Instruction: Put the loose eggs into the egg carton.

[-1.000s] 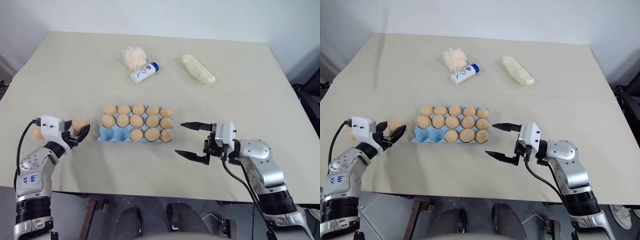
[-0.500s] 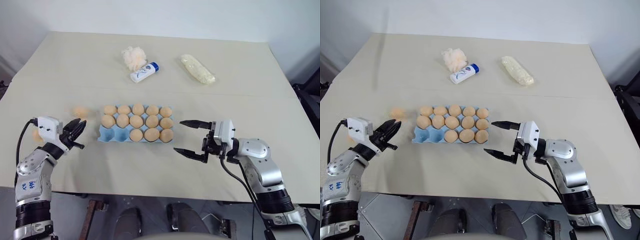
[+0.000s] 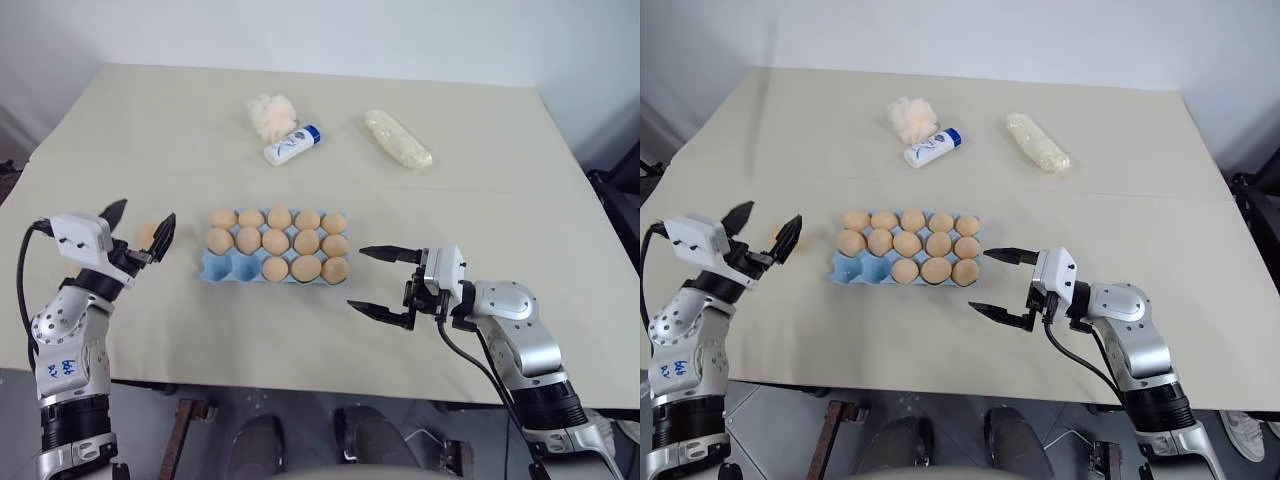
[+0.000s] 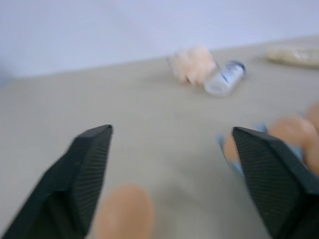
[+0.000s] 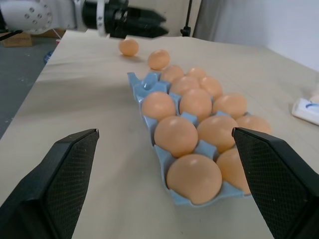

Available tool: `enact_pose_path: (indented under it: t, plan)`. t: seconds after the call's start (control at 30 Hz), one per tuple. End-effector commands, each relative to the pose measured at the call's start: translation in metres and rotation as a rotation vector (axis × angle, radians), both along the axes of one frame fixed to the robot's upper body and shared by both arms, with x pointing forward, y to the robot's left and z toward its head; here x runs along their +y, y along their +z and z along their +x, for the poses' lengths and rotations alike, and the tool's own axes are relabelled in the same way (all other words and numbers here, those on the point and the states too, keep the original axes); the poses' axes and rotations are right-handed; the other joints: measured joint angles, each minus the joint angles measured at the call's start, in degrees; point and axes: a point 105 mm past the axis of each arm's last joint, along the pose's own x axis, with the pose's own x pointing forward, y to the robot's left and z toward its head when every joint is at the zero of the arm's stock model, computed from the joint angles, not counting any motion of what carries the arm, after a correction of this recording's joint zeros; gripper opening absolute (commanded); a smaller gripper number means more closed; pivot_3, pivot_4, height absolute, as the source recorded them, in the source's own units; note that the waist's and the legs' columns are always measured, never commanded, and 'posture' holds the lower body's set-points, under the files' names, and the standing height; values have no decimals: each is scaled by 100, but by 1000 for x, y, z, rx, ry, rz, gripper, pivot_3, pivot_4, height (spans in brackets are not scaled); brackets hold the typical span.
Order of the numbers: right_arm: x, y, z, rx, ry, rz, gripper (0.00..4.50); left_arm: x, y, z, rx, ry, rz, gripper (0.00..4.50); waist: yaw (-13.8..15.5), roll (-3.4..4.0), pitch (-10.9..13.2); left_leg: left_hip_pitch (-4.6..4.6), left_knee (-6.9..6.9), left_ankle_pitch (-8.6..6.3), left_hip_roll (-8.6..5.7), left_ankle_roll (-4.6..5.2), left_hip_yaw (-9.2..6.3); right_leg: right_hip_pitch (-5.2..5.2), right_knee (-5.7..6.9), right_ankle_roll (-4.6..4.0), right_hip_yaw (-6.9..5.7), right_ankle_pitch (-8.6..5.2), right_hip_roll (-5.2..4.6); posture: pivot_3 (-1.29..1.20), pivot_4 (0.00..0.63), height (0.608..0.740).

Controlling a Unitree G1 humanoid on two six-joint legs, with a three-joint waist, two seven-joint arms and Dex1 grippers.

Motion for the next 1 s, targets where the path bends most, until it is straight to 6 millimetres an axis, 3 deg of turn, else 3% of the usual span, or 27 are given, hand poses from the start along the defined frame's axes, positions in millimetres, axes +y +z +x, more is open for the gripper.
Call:
enact_pose_path:
  t: [0.03, 0.27, 0.63, 1.0]
  plan:
    - [2, 8, -1, -38, 17, 10, 4500, 11, 7, 7, -2, 79, 11, 4494, -10, 0, 0, 2, -3, 0, 0, 0, 1, -1, 0, 0, 0, 0, 0, 0, 150, 740]
    - [4, 7, 0, -38, 16, 8, 4500, 16, -12, 33, 141, 79, -39, 4494, 9, 0, 0, -2, 5, 1, 0, -2, 1, -3, 3, 0, -2, 0, 0, 0, 150, 740]
    - [7, 6, -1, -43, 20, 15, 4500, 14, -20, 69, 217, 82, -7, 4494, 17, 0, 0, -1, 12, 3, 1, -6, 1, -6, 15, 0, -6, 0, 0, 0, 150, 740]
    - [6, 6, 0, -53, -5, 20, 4500, 15, -30, 74, 264, 78, -1, 4494, 18, 0, 0, -1, 20, 5, 1, -9, 1, -9, 30, 0, -7, 0, 0, 0, 150, 740]
